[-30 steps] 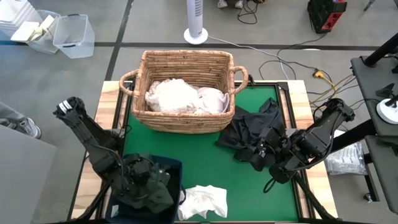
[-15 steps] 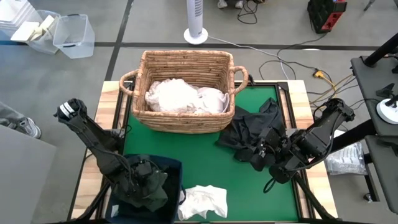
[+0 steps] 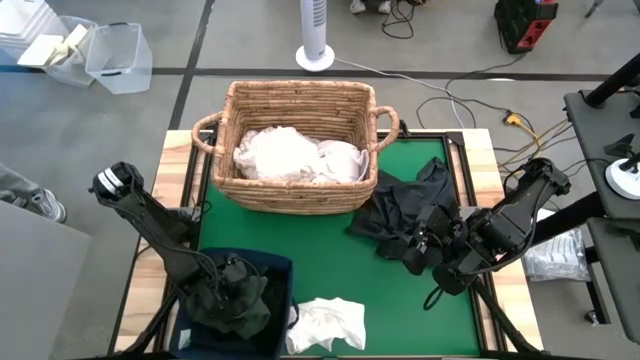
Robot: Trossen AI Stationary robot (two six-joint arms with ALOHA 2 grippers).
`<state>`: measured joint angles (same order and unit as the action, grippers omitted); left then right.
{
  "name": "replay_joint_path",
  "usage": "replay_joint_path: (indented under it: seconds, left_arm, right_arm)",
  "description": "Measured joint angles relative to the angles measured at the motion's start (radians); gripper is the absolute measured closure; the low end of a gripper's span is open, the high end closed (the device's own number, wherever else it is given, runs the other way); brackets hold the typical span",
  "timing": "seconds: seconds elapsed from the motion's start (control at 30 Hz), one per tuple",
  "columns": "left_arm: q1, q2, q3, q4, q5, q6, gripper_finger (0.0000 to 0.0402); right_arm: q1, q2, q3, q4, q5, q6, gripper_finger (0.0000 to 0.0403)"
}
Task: Sort clothes
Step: Put the green shirt into the laundry bin
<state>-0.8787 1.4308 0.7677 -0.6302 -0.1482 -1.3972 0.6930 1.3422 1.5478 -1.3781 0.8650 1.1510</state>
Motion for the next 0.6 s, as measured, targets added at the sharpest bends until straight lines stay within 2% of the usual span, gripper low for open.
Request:
replay_joint_path:
  seconds: [0.37,0.47,0.6]
  left_arm:
    - [0.0,0.009,0.032,-0.025,0.0,0.003,0.0396]
    - [-0.001,0.011,0.05,-0.032,0.009,0.002,0.0374]
    - [-0.002,0.011,0.069,-0.031,0.016,-0.022,0.0324]
  right_arm:
    - [0.0,0.0,0.0,0.0,0.0,-0.001,0.0163]
    - [0.0,0.0,0.0,0.0,0.0,-0.003,0.0159]
    - [0.0,0.0,0.0,0.0,0.0,-0.01,0.016]
